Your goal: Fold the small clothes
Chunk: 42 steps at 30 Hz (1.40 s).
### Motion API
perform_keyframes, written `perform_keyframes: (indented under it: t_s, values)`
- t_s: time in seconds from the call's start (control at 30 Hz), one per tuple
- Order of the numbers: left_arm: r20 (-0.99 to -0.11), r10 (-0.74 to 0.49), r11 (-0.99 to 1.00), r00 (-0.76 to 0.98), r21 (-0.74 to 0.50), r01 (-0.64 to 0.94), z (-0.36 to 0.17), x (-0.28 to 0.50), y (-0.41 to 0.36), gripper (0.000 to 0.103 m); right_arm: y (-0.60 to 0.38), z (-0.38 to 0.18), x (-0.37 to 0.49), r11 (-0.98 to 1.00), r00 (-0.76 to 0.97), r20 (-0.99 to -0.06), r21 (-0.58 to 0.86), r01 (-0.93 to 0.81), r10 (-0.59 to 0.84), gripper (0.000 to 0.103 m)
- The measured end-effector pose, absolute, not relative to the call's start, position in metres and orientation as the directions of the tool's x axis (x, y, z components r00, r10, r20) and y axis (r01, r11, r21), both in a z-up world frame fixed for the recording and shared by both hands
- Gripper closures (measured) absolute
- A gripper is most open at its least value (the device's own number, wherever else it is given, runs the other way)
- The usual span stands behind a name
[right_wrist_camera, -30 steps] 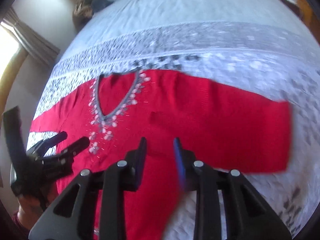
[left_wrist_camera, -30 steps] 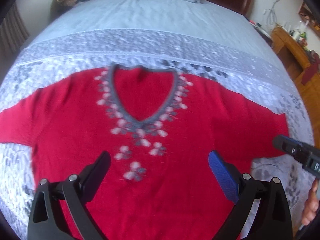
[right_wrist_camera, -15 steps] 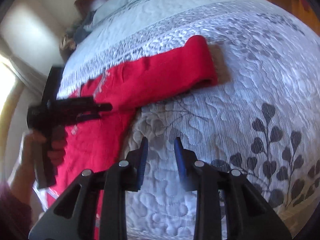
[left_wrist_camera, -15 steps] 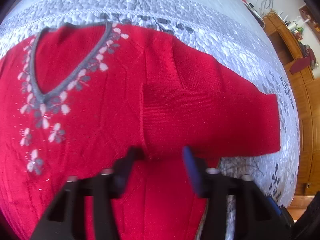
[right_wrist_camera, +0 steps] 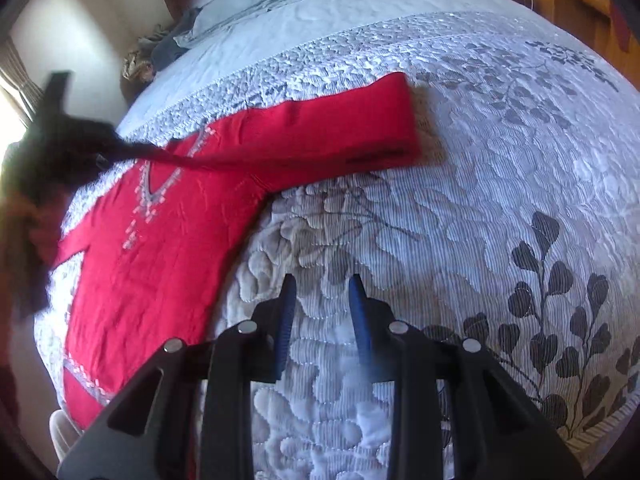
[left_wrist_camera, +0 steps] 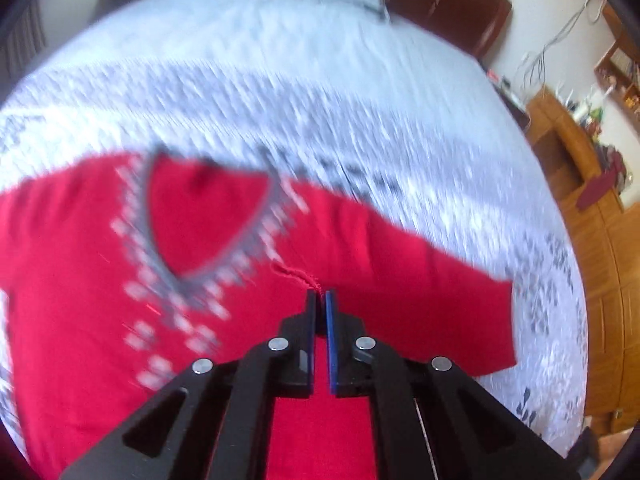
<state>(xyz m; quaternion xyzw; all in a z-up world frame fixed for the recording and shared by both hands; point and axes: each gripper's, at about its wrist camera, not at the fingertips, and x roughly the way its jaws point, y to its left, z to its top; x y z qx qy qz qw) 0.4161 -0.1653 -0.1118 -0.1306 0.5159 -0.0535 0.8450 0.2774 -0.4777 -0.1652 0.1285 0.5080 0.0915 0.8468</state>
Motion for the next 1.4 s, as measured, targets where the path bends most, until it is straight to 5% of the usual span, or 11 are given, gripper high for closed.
perform_keyframes:
  t_s: [0.2, 0.43, 0.6, 0.73, 0.93, 1.0, 1.07, 1.13, 1.3, 1.37, 1.4]
  values:
    - [-0.847, -0.037, 0.98, 0.531, -0.134, -0.147, -0.084, 0.427, -0.067, 0.099, -0.469, -0.175, 0.279, 0.959, 0.447, -0.854, 0.28, -0.04, 0.267, 0.075]
    - [-0.861, 0.151, 0.946, 0.485, -0.016, -0.323, -0.122, 0.428, 0.039, 0.099, -0.46, -0.175, 0.281, 0.964, 0.435, -0.863, 0.262, -0.048, 0.257, 0.072]
    - [-0.89, 0.142, 0.934, 0.432, -0.024, -0.356, -0.158, 0.426, 0.068, 0.099, -0.451, -0.171, 0.299, 0.945, 0.406, -0.859, 0.326, -0.032, 0.311, 0.069]
    - [-0.902, 0.129, 0.94, 0.413, -0.022, -0.341, -0.183, 0.423, 0.063, 0.098, -0.438, -0.163, 0.342, 0.919, 0.37, -0.851, 0.393, -0.022, 0.372, 0.054]
    - [-0.9, 0.123, 0.945, 0.417, -0.023, -0.328, -0.194, 0.416, 0.063, 0.093, -0.419, -0.17, 0.412, 0.905, 0.248, -0.884, 0.422, 0.057, 0.397, 0.046]
    - [-0.898, 0.116, 0.947, 0.424, -0.028, -0.32, -0.197, 0.414, 0.065, 0.091, -0.415, -0.178, 0.425, 0.916, 0.201, -0.908, 0.392, 0.09, 0.369, 0.053]
    - [-0.897, 0.11, 0.95, 0.429, -0.032, -0.311, -0.2, 0.414, 0.067, 0.089, -0.411, -0.189, 0.429, 0.939, 0.15, -0.939, 0.327, 0.107, 0.31, 0.078]
    - [-0.896, 0.104, 0.953, 0.432, -0.035, -0.3, -0.203, 0.413, 0.067, 0.089, -0.41, -0.2, 0.426, 0.954, 0.126, -0.956, 0.28, 0.107, 0.266, 0.083]
    - [-0.899, 0.072, 0.96, 0.431, -0.056, -0.276, -0.204, 0.413, 0.07, 0.088, -0.404, -0.2, 0.421, 0.965, 0.132, -0.964, 0.244, 0.1, 0.23, 0.084]
    - [-0.908, 0.031, 0.96, 0.418, -0.09, -0.267, -0.198, 0.411, 0.077, 0.082, -0.404, -0.194, 0.419, 0.967, 0.145, -0.964, 0.238, 0.096, 0.223, 0.075]
    - [-0.909, 0.01, 0.958, 0.417, -0.111, -0.265, -0.194, 0.409, 0.081, 0.071, -0.403, -0.184, 0.413, 0.974, 0.167, -0.967, 0.211, 0.088, 0.194, 0.071]
